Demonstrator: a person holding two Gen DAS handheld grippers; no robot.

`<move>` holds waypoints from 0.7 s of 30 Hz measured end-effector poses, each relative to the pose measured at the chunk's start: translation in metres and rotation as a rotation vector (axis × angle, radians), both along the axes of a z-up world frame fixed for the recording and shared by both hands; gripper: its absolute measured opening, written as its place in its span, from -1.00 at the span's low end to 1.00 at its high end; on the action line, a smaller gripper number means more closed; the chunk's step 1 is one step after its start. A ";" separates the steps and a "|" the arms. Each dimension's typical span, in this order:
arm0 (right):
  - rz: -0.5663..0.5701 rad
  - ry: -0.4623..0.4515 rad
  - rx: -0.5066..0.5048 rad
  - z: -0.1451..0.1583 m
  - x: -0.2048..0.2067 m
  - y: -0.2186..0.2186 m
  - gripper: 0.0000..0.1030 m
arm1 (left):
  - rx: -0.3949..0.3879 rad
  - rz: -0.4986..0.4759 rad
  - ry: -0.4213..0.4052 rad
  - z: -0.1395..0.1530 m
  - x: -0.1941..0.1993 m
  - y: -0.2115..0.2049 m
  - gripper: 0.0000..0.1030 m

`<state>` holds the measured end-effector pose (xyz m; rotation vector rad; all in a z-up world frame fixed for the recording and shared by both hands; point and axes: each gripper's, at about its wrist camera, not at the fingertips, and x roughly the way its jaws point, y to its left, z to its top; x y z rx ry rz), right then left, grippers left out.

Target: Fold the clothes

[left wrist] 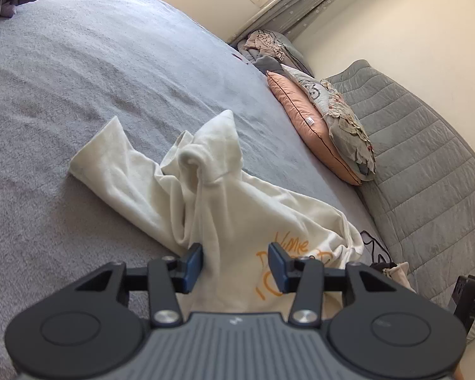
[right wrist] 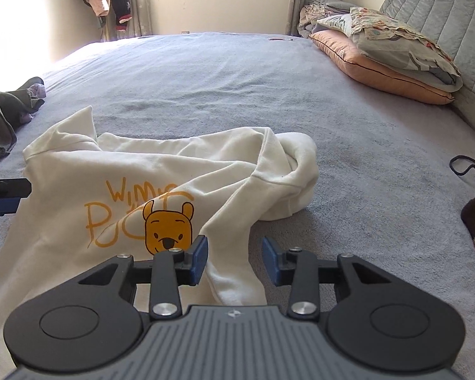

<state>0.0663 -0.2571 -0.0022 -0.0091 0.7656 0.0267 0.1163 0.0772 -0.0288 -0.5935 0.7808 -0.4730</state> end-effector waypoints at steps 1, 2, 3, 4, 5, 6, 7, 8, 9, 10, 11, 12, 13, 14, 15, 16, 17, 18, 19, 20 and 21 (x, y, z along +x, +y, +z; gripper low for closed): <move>-0.007 0.002 -0.005 -0.001 0.002 0.000 -0.61 | 0.004 -0.002 0.001 0.000 -0.001 0.000 -0.45; -0.013 0.007 -0.003 -0.002 0.003 -0.001 -0.71 | 0.008 -0.004 0.001 0.001 -0.001 0.001 -0.53; -0.022 0.016 0.012 -0.002 0.003 -0.004 -0.84 | 0.013 -0.006 0.002 0.001 -0.002 0.001 -0.68; -0.030 0.026 0.028 -0.002 0.004 -0.007 -0.97 | 0.017 -0.008 0.003 0.002 -0.002 0.001 -0.83; -0.047 0.031 0.054 -0.001 0.004 -0.011 -0.98 | 0.021 -0.010 0.004 0.002 -0.003 0.001 -0.84; -0.061 0.030 0.068 0.001 0.002 -0.015 -0.99 | 0.026 -0.013 0.003 0.003 -0.004 0.001 -0.85; -0.072 0.023 0.074 0.003 0.000 -0.018 -0.99 | 0.031 -0.019 -0.001 0.005 -0.006 0.001 -0.87; -0.081 0.014 0.076 0.006 -0.002 -0.020 -0.99 | 0.036 -0.024 -0.005 0.007 -0.008 0.000 -0.88; -0.092 0.003 0.080 0.010 -0.005 -0.024 -0.99 | 0.042 -0.030 -0.008 0.009 -0.010 0.000 -0.89; -0.104 -0.009 0.084 0.014 -0.008 -0.027 -0.99 | 0.047 -0.037 -0.010 0.011 -0.012 0.001 -0.90; -0.118 -0.018 0.093 0.018 -0.013 -0.032 -0.99 | 0.052 -0.045 -0.012 0.013 -0.015 0.001 -0.90; -0.132 -0.026 0.102 0.021 -0.017 -0.037 -0.99 | 0.057 -0.052 -0.014 0.014 -0.018 0.001 -0.91; -0.147 -0.030 0.110 0.024 -0.021 -0.041 -0.99 | 0.062 -0.059 -0.017 0.016 -0.020 0.001 -0.91; -0.161 -0.029 0.117 0.025 -0.025 -0.046 -0.99 | 0.067 -0.066 -0.019 0.018 -0.023 0.002 -0.91; -0.175 -0.027 0.125 0.026 -0.029 -0.051 -0.99 | 0.073 -0.074 -0.021 0.019 -0.026 0.002 -0.91; -0.187 -0.022 0.128 0.026 -0.032 -0.056 -0.99 | 0.077 -0.081 -0.020 0.020 -0.029 0.002 -0.91; -0.199 -0.016 0.132 0.025 -0.035 -0.060 -0.99 | 0.080 -0.090 -0.015 0.020 -0.032 0.003 -0.91; -0.211 -0.010 0.135 0.025 -0.037 -0.064 -0.99 | 0.082 -0.097 -0.008 0.019 -0.034 0.004 -0.91; -0.223 -0.004 0.139 0.024 -0.040 -0.068 -0.99 | 0.085 -0.103 0.002 0.017 -0.037 0.005 -0.91; -0.235 0.005 0.138 0.023 -0.042 -0.072 -0.99 | 0.087 -0.110 0.014 0.015 -0.040 0.005 -0.91; -0.247 0.016 0.137 0.021 -0.044 -0.076 -0.99 | 0.089 -0.118 0.029 0.013 -0.042 0.006 -0.91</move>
